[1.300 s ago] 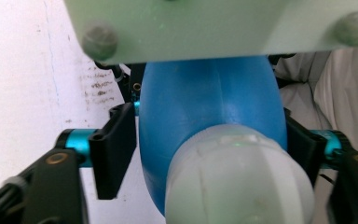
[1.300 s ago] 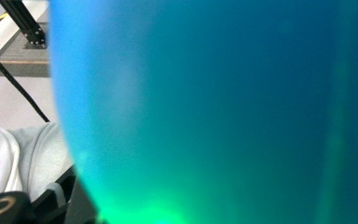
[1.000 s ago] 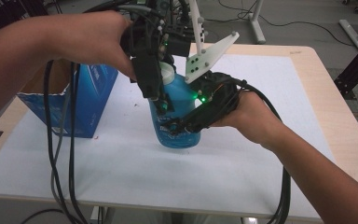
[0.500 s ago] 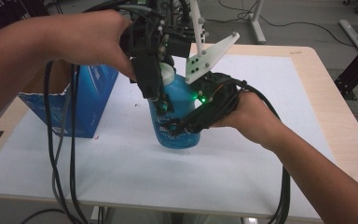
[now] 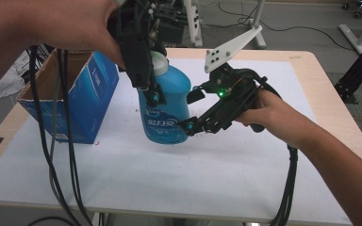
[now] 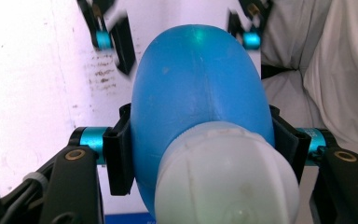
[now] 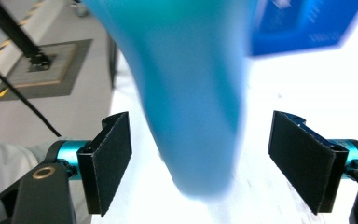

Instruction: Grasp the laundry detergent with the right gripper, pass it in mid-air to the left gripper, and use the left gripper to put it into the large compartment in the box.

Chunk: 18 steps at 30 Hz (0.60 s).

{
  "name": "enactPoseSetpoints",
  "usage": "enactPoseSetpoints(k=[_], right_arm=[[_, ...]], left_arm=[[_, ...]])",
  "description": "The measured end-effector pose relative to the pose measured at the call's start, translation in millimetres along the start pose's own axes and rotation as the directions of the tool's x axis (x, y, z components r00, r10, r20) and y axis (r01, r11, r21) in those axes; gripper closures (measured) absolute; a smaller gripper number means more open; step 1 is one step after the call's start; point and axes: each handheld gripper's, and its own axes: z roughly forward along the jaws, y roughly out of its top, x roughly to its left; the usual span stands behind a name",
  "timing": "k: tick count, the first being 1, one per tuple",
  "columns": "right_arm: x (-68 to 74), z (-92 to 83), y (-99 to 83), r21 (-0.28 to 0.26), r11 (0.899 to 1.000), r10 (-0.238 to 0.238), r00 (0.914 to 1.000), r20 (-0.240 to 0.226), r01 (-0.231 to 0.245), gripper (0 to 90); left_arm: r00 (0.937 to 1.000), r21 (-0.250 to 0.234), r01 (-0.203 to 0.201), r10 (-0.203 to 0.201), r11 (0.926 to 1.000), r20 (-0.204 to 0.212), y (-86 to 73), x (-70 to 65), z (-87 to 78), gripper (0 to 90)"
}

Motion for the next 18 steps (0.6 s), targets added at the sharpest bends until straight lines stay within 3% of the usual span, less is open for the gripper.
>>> enactPoseSetpoints(k=[1, 2, 4, 8, 9, 12, 13, 14, 15, 16, 18], right_arm=[[-4.2, -7.8, -5.4, 0.016, 0.999, 0.042, 0.9989, 0.018, -0.043, 21.1], [-6.6, -12.2, -8.1, 0.024, 0.998, 0.066, 0.9978, 0.003, -0.066, 21.1], [-9.1, -21.0, -13.2, 0.037, 0.996, 0.079, 0.9968, -0.013, -0.078, 21.1], [-7.5, -32.0, -19.1, 0.085, 0.996, 0.031, 0.9988, -0.037, -0.028, 19.3], [-7.1, -36.1, -20.8, 0.112, 0.993, 0.027, 0.9994, -0.021, -0.025, 0.6], [-10.9, -53.3, -27.2, 0.168, 0.984, 0.047, 0.9980, 0.042, -0.054, 0.9], [-10.9, -53.3, -27.2, 0.168, 0.984, 0.047, 0.9980, 0.042, -0.054, 0.9], [-13.9, -66.8, -30.6, 0.170, 0.981, 0.080, 0.9919, 0.099, -0.096, 0.9], [-13.9, -66.8, -30.6, 0.170, 0.981, 0.080, 0.9919, 0.099, -0.096, 0.9], [-15.6, -78.0, -33.8, 0.200, 0.971, 0.104, 0.9863, 0.128, -0.128, 0.9], [-15.9, -87.3, -36.9, 0.236, 0.963, 0.092, 0.9827, 0.161, -0.128, 0.9]], left_arm=[[0.9998, 0.005, 0.017, -0.017, 0.9998, -0.005, -3.3, 0.9, -4.5, 37.6], [0.9996, 0.009, 0.027, -0.027, 0.9996, -0.007, -5.2, 1.6, -7.5, 37.5], [0.9993, 0.013, 0.036, -0.036, 0.9993, -0.011, -7.5, 2.4, -10.7, 37.5], [0.9958, 0.025, 0.086, -0.085, 0.9960, -0.033, -17.8, 5.3, -25.5, 37.5], [0.9942, 0.026, 0.101, -0.100, 0.9946, -0.040, -20.4, 6.0, -29.8, 37.5], [0.9883, 0.025, 0.141, -0.139, 0.9897, -0.063, -27.5, 8.0, -43.0, 37.5], [0.9854, 0.025, 0.157, -0.155, 0.9873, -0.071, -30.8, 8.8, -48.2, 37.5], [0.9819, 0.024, 0.174, -0.172, 0.9844, -0.080, -35.4, 10.1, -55.0, 37.5], [0.9781, 0.022, 0.192, -0.189, 0.9812, -0.087, -39.5, 10.9, -60.7, 37.5], [0.9742, 0.024, 0.206, -0.203, 0.9782, -0.098, -43.3, 11.5, -66.9, 37.5], [0.9649, 0.015, 0.242, -0.238, 0.9703, -0.110, -50.7, 12.6, -76.9, 37.5]])
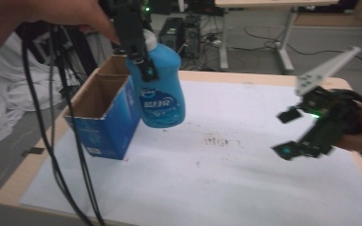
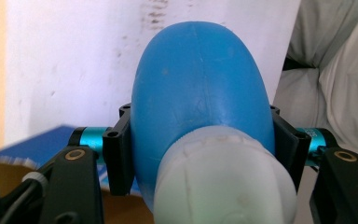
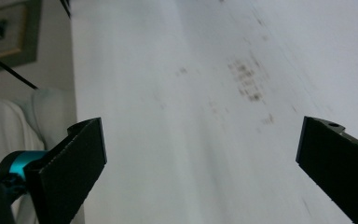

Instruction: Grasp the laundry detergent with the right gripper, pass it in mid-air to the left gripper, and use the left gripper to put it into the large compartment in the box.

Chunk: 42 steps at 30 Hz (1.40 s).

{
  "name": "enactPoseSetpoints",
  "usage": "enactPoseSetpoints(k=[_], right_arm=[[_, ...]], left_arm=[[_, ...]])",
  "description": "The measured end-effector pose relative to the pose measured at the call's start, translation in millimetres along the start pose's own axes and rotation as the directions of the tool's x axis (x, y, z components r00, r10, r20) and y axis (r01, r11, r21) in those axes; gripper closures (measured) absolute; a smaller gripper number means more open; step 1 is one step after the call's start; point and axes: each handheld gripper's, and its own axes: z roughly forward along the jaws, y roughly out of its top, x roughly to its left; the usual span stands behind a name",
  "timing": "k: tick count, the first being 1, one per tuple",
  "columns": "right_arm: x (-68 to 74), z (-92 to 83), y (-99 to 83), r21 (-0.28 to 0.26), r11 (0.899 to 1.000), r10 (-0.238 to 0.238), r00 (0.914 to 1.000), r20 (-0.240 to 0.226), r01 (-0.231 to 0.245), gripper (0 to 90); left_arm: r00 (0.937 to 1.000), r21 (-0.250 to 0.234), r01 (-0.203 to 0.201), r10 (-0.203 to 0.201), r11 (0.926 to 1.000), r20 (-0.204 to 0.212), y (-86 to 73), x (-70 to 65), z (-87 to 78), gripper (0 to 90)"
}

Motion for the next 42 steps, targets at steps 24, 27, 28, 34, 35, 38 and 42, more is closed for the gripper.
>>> enactPoseSetpoints(k=[24, 27, 28, 34, 35, 38, 42], right_arm=[[-15.5, -36.3, -33.4, 0.148, 0.987, 0.029, 0.9827, 0.183, -0.056, 1.0], [-16.3, -35.8, -32.6, 0.149, 0.987, 0.034, 0.9822, 0.185, -0.063, 1.0], [-16.3, -35.8, -32.6, 0.149, 0.987, 0.034, 0.9822, 0.185, -0.063, 1.0], [-17.4, -33.7, -31.6, 0.156, 0.986, 0.032, 0.9811, 0.191, -0.062, 1.0], [-17.4, -33.1, -31.2, 0.157, 0.985, 0.033, 0.9808, 0.192, -0.064, 1.0], [-17.4, -32.0, -30.3, 0.156, 0.985, 0.038, 0.9798, 0.197, -0.069, 1.0], [-17.8, -31.6, -29.5, 0.151, 0.986, 0.041, 0.9803, 0.193, -0.071, 1.0]], left_arm=[[0.9492, -0.075, 0.304, -0.308, 0.9498, -0.062, -107.2, 39.6, -73.4, 37.6], [0.9380, -0.069, 0.335, -0.339, 0.9398, -0.071, -119.3, 42.7, -72.2, 37.6], [0.9362, -0.066, 0.339, -0.344, 0.9383, -0.073, -122.8, 43.7, -71.4, 37.6], [0.9282, -0.062, 0.357, -0.362, 0.9318, -0.086, -138.8, 48.0, -63.5, 37.5], [0.9279, -0.060, 0.358, -0.363, 0.9316, -0.087, -140.4, 48.8, -61.8, 37.6], [0.9276, -0.055, 0.359, -0.363, 0.9315, -0.088, -144.9, 51.5, -55.3, 37.5], [0.9289, -0.051, 0.356, -0.359, 0.9332, -0.091, -148.5, 54.7, -42.1, 37.6]])
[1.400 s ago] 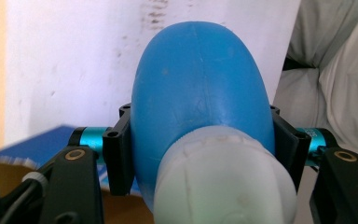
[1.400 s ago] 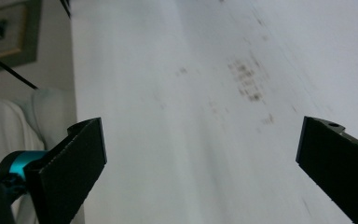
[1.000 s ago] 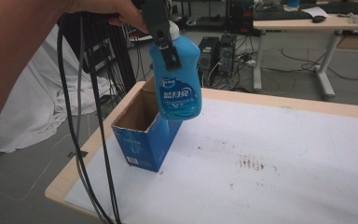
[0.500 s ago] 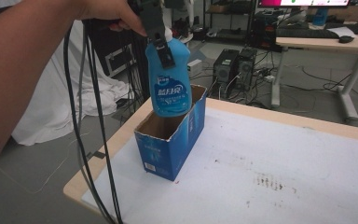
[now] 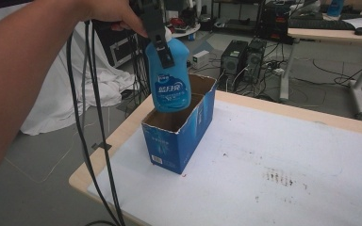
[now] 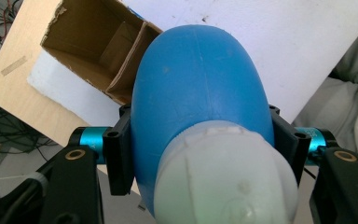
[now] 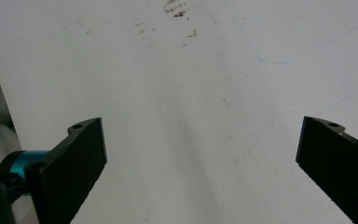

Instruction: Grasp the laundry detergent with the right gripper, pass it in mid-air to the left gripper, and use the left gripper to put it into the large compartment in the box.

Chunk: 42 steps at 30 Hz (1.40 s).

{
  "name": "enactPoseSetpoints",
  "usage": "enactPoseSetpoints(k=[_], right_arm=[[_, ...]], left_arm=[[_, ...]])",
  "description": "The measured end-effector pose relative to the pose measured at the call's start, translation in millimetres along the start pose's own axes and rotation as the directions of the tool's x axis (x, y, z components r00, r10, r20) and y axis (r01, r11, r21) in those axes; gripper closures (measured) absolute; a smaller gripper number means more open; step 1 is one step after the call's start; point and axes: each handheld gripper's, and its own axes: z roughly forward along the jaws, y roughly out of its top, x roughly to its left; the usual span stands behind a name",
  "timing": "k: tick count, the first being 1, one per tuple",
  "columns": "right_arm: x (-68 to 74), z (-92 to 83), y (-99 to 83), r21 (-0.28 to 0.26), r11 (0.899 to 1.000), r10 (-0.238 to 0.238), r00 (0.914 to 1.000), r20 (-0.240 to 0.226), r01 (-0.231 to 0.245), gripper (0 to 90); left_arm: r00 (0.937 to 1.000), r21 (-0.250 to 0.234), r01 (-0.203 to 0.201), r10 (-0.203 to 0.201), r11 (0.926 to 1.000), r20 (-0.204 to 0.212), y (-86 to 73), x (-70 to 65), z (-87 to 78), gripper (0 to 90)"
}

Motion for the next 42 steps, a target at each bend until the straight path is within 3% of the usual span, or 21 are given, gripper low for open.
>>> enactPoseSetpoints(k=[12, 29, 42], right_arm=[[-0.7, 8.5, -3.3, 0.007, 1.000, 0.014, 0.9998, -0.010, -0.014, 1.0], [0.0, 15.0, -5.8, 0.011, 1.000, 0.014, 0.9997, -0.020, -0.014, 1.0], [-0.1, 16.6, -7.1, 0.016, 1.000, 0.009, 0.9997, -0.021, -0.009, 1.0]], left_arm=[[0.9989, 0.041, -0.039, 0.038, 0.9984, 0.027, -3.3, 5.9, 56.7, 37.5], [0.9978, 0.095, -0.049, 0.044, 0.9943, 0.050, -10.5, 5.3, 129.5, 37.5], [0.9974, 0.120, -0.051, 0.045, 0.9914, 0.056, -15.7, 6.0, 149.3, 37.4]])
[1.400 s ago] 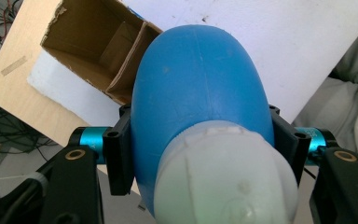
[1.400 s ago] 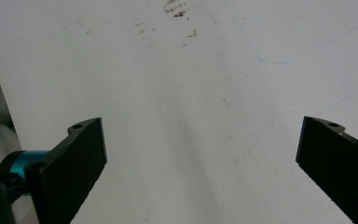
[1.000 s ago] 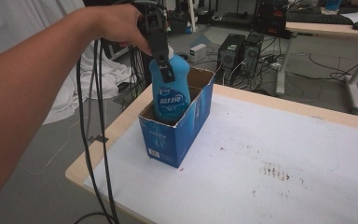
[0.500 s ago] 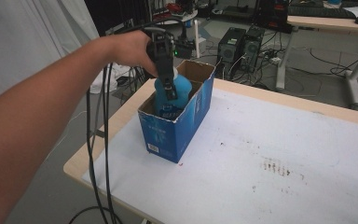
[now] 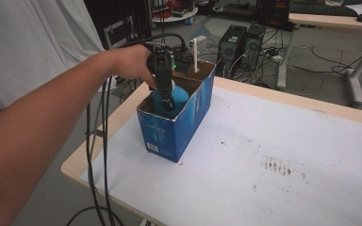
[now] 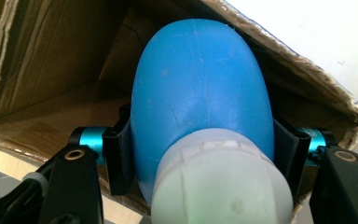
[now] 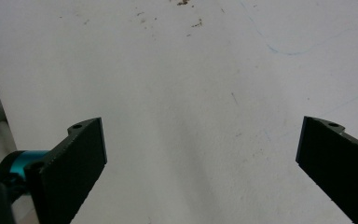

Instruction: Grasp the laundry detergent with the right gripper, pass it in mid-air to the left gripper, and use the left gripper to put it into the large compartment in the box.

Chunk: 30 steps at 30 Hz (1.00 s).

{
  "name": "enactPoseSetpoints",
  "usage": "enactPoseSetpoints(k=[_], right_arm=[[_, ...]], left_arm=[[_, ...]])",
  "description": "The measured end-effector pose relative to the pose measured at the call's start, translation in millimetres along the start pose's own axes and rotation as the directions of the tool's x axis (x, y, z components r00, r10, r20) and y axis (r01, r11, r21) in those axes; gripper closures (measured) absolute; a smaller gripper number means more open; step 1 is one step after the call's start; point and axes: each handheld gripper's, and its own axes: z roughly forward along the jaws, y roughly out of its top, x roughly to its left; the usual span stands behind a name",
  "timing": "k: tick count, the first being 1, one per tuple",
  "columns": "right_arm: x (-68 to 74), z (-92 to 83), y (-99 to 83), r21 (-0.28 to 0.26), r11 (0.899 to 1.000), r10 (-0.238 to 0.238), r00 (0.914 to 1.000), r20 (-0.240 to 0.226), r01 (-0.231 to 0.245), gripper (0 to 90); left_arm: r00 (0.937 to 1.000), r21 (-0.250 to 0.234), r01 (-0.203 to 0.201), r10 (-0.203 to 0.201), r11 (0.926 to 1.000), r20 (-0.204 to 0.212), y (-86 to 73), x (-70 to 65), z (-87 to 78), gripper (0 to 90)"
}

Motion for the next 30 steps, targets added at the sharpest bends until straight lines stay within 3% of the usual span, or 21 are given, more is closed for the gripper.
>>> enactPoseSetpoints(k=[5, 19, 21, 27, 30], right_arm=[[0.1, -0.2, -0.8, -0.003, 1.000, 0.002, 1.0000, 0.001, -0.002, 1.0], [1.5, 0.4, 0.4, -0.004, 1.000, -0.003, 1.0000, -0.006, 0.003, 1.0], [2.5, 0.6, 0.9, 0.000, 1.000, -0.005, 1.0000, -0.006, 0.005, 1.0], [4.2, -0.9, 1.1, -0.001, 1.000, -0.007, 1.0000, -0.006, 0.007, 1.0], [4.2, -1.6, 0.5, -0.003, 1.000, -0.008, 0.9999, -0.007, 0.008, 1.0]], left_arm=[[1.0000, 0.017, -0.006, 0.006, 0.9998, 0.004, -1.4, 1.0, 6.6, 37.4], [0.9998, 0.001, 0.020, -0.020, 0.9998, 0.003, -4.2, 3.1, 10.8, 36.8], [0.9991, -0.003, 0.042, -0.042, 0.9991, 0.001, -3.2, 4.7, 9.6, 29.0], [0.9975, -0.091, 0.071, -0.070, 0.9933, 0.009, -5.3, 7.3, -6.0, 28.8], [0.9966, -0.118, 0.082, -0.083, 0.9897, -0.001, -6.8, 8.0, -16.4, 24.4]])
